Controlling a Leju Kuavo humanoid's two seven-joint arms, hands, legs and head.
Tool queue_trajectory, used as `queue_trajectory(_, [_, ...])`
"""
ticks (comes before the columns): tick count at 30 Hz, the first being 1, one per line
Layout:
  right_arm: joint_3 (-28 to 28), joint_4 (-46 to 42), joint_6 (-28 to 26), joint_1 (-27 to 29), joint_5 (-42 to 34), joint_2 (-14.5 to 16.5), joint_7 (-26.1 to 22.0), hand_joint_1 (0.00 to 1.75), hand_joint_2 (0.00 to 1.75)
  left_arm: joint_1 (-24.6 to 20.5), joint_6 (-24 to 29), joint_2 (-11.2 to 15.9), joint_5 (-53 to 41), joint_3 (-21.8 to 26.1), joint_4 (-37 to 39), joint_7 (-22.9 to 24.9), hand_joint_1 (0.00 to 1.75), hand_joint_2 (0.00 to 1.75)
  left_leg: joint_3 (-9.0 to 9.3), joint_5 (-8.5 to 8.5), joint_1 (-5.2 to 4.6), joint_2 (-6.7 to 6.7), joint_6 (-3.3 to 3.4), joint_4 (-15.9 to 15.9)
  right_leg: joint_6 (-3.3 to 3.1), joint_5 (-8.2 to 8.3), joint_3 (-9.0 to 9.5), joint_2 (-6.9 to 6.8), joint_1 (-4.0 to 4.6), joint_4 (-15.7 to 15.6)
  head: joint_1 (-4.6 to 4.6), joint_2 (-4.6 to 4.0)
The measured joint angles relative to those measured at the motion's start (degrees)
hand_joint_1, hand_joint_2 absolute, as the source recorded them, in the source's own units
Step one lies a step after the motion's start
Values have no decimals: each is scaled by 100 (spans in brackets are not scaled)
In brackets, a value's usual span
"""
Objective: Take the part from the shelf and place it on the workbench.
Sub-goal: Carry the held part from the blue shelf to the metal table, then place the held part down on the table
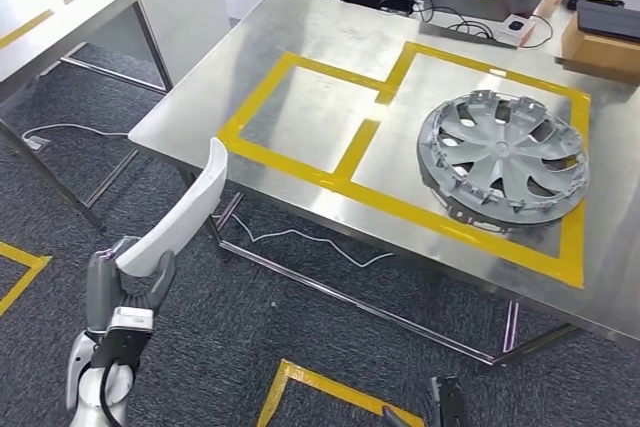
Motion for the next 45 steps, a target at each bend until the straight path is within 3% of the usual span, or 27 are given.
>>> queue_trajectory(2, [-2,2,3,11,1,1,3,0,175,-3,0,1,-9,-18,1,0,175,175,120,-121,-4,-10,9,0,25,-341,-448,-4,-13,411,6,-1])
queue_trajectory(3, [-3,3,3,19,1,2,4,0,175,-4,0,2,-9,-22,1,0,175,175,202,-188,-4,-18,6,0,29,-392,-560,-5,-16,373,6,-1])
queue_trajectory(4, [-4,3,3,25,1,2,4,0,175,-5,-1,2,-9,-28,1,0,175,175,298,-260,-4,-25,-2,0,26,-290,-593,-6,-18,164,8,-1])
queue_trajectory(7, [-5,11,5,47,1,4,4,0,175,-13,-2,2,-10,-47,7,0,175,175,562,-478,-15,-35,-56,-7,-32,652,-477,-38,-11,-784,18,-1])
queue_trajectory(8, [-7,15,5,54,1,5,7,0,175,-16,-2,2,-12,-50,11,0,175,175,614,-534,-17,-40,-90,-27,-76,859,-430,-49,4,-945,19,-1])
queue_trajectory(9, [-8,19,5,57,2,7,8,0,175,-20,-4,3,-18,-52,16,0,175,175,656,-558,-20,-46,-131,-32,-124,938,-396,-57,19,-1004,21,-1])
queue_trajectory(11, [-9,20,5,34,5,9,10,0,175,-26,-8,4,-39,-62,22,0,175,175,690,-545,-15,-49,-205,20,-214,899,-278,-32,21,-1046,17,-1])
queue_trajectory(13, [-9,19,7,1,9,10,9,0,175,-42,-11,11,-74,-78,32,0,175,175,517,-506,-17,-40,-251,385,-277,856,-147,-7,-4,-1103,-4,-1])
queue_trajectory(16, [-11,20,15,-21,14,14,12,0,175,-68,-13,20,-133,-93,81,0,175,175,-196,-822,-24,-33,-277,1332,-332,716,31,10,-10,-1148,-41,-1])
queue_trajectory(18, [-11,21,23,-14,17,19,14,0,175,-77,-11,22,-166,-93,136,0,175,175,-532,-967,-37,-32,-255,1527,-337,594,172,32,-9,-1149,-44,-1])
queue_trajectory(20, [-11,23,30,-13,19,30,15,0,175,-86,-11,23,-187,-93,181,0,175,175,-553,-645,-53,-30,-213,1118,-323,457,354,59,-11,-1150,-44,-1])
queue_trajectory(22, [-11,28,41,-14,25,46,21,0,175,-101,-11,26,-208,-91,234,0,175,175,-454,-14,-68,-27,-179,449,-274,307,476,86,0,-1153,-51,0])
queue_trajectory(23, [-11,31,46,-15,30,53,28,0,175,-113,-13,26,-226,-91,266,0,175,175,-414,202,-75,-26,-168,208,-244,232,515,98,8,-1171,-45,-1])
queue_trajectory(24, [-11,33,49,-18,37,56,36,0,175,-127,-14,25,-248,-93,293,0,175,175,-391,326,-80,-27,-153,56,-207,191,561,108,15,-1182,-40,0])
queue_trajectory(26, [-11,34,50,-33,46,58,47,0,175,-161,-21,20,-301,-111,327,1,175,175,-324,302,-73,-11,-105,-23,-148,186,640,114,21,-1190,-22,0])
queue_trajectory(27, [-11,34,55,-42,48,58,49,0,175,-178,-22,19,-328,-127,337,1,175,175,-274,289,-63,5,-74,-45,-114,219,624,99,24,-1094,-21,1])
queue_trajectory(29, [-11,34,75,-55,40,58,63,0,175,-209,-26,19,-391,-168,381,13,175,175,-159,235,-44,49,-24,-64,-61,175,313,52,21,-572,-4,0])
queue_trajectory(31, [-11,36,99,-35,32,58,83,0,175,-237,-26,24,-451,-197,459,45,175,175,-60,146,-45,88,1,-69,-23,-110,-189,10,11,151,14,-1])
queue_trajectory(33, [-11,40,109,28,33,58,96,0,175,-269,-26,29,-505,-208,564,96,175,175,53,39,-47,124,6,-69,-5,-377,-550,-2,6,419,14,-1])
queue_trajectory(34, [-11,43,110,63,35,58,103,0,175,-285,-25,30,-531,-211,624,122,175,175,124,-18,-49,147,5,-70,-5,-317,-609,-10,5,292,15,-1])
queue_trajectory(35, [-11,45,110,97,39,58,109,0,175,-304,-21,31,-554,-215,683,145,175,175,204,-77,-51,180,0,-71,-16,-84,-585,-37,8,-1,15,-1])
queue_trajectory(37, [-11,51,110,139,46,58,135,0,175,-337,-8,33,-592,-223,794,183,175,175,343,-186,-65,258,-27,-73,-84,585,-435,-236,32,-732,14,-1])
queue_trajectory(38, [-10,55,113,139,51,58,152,0,175,-352,0,35,-607,-224,843,204,175,175,386,-228,-77,301,-52,-80,-125,801,-382,-331,51,-976,11,-1])
queue_trajectory(39, [-10,57,115,132,55,58,170,0,175,-367,7,37,-629,-225,884,224,175,175,417,-243,-87,343,-84,-80,-172,922,-358,-384,65,-1108,9,-1])
queue_trajectory(41, [-9,61,121,118,67,56,196,0,175,-406,25,46,-704,-229,970,275,175,175,457,-230,-98,396,-161,-71,-247,977,-329,-304,62,-1172,6,-1])
queue_trajectory(43, [-17,61,125,114,67,49,211,0,175,-511,61,70,-826,-233,1108,350,175,175,438,-322,-88,297,-225,52,-304,1060,-251,-205,21,-1221,-9,-1])
queue_trajectory(45, [-28,62,140,103,64,45,220,0,175,-661,111,99,-955,-231,1304,442,175,175,190,-614,-69,128,-275,535,-335,1088,-208,-131,-9,-1236,-41,-1])
